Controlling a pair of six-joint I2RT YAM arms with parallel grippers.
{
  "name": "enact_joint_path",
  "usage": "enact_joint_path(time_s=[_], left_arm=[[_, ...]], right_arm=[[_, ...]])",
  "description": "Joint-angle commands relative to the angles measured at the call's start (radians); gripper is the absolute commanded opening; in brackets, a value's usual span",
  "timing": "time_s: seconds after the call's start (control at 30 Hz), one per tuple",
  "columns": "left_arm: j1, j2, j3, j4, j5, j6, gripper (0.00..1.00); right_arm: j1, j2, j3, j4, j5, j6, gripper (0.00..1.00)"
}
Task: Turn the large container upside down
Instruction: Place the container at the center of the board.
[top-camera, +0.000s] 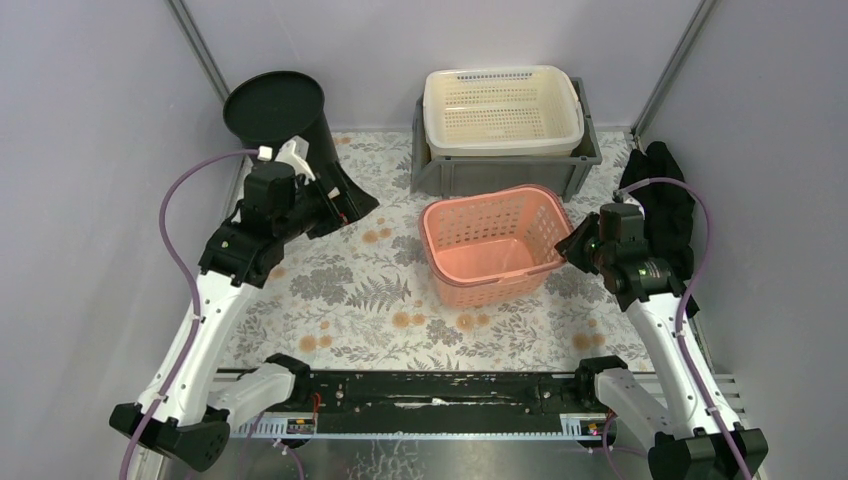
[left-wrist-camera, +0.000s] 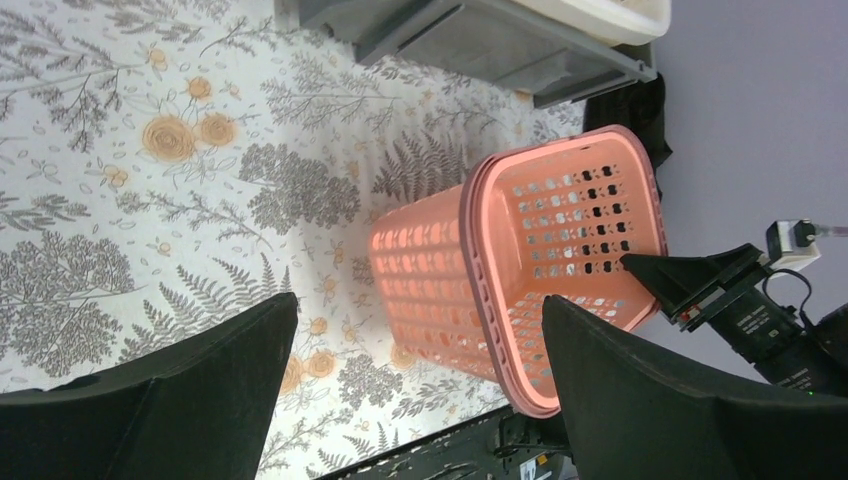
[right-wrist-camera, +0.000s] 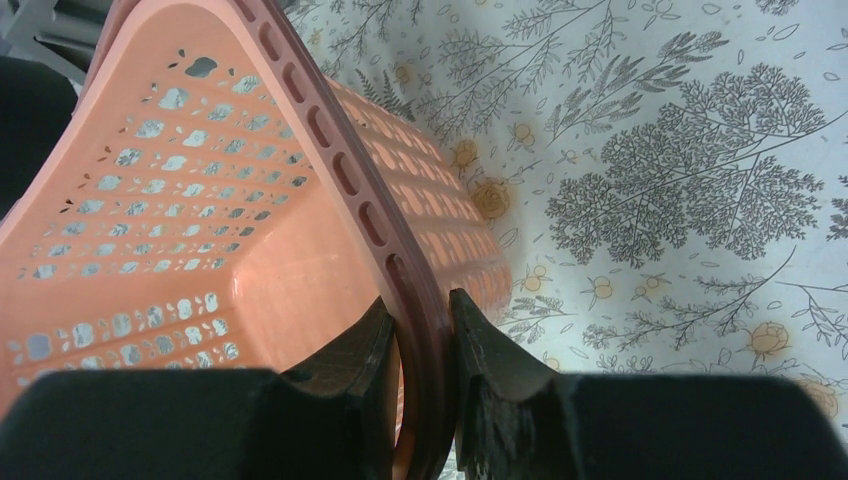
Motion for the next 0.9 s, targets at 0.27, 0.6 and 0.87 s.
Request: enact_joint_path(time_s=[0.27,0.6,0.87], left_arm=[[-0.001,-0.067,-0.125,0.072,0.014,-0.018,1.0],[-0.004,-0.067,-0.182,0.107,0.021,-0.015,1.0],[-0.005,-0.032,-0.209,0.159,0.025,-0.02,1.0]], right_arm=[[0.109,0.107,-0.003,0.235,0.116,0.07,0.0],[0.221,0.232,0.045,0.224,0.242,0.133,0.0],[0.297,0.27,0.1,0.183,0.248,0.139,0.27]])
